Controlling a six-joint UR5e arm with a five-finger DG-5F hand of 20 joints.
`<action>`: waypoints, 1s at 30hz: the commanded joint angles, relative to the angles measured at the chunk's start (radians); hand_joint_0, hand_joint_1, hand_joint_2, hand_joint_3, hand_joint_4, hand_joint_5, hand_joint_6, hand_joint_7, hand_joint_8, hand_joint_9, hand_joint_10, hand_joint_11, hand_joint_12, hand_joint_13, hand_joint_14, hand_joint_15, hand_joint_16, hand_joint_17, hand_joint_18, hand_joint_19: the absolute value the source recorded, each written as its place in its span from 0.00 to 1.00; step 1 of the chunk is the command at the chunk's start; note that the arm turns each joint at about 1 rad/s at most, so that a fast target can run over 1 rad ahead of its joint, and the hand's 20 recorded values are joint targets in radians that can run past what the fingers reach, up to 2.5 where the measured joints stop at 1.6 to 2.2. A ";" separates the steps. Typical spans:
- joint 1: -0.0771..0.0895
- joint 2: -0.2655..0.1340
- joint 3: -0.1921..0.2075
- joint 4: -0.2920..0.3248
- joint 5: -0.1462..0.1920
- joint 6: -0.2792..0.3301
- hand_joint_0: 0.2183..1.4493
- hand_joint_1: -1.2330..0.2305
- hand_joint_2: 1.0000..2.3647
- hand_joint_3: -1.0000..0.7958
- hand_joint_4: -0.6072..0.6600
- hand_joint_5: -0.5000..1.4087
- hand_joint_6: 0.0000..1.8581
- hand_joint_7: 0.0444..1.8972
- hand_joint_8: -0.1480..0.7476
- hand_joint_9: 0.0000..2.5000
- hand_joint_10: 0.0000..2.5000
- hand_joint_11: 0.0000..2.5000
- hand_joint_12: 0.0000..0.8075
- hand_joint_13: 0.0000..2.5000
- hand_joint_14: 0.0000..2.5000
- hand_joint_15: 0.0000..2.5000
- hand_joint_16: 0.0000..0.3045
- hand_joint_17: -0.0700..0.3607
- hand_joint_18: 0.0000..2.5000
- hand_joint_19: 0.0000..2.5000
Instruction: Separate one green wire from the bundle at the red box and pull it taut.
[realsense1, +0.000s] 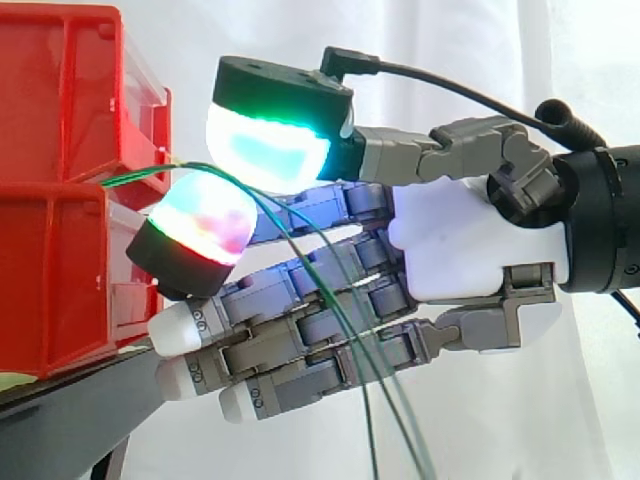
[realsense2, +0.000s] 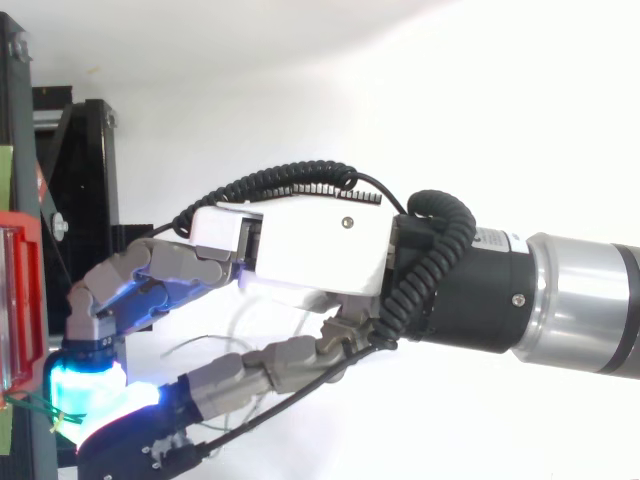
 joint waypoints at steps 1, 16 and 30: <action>0.000 0.000 0.000 0.000 -0.001 0.000 0.32 0.32 0.01 0.39 0.55 0.15 0.48 0.46 0.44 0.26 0.00 0.14 0.39 0.15 0.00 0.03 0.16 0.42 0.11 0.03; 0.001 0.000 -0.031 0.030 0.001 0.002 0.44 0.22 0.00 0.28 0.51 0.15 0.49 0.47 0.43 0.27 0.00 0.14 0.39 0.17 0.00 0.03 0.15 0.41 0.15 0.03; -0.003 0.000 -0.017 0.027 -0.024 0.004 0.25 0.32 0.00 0.28 0.58 0.17 0.49 0.49 0.45 0.30 0.01 0.16 0.40 0.20 0.00 0.06 0.16 0.42 0.18 0.06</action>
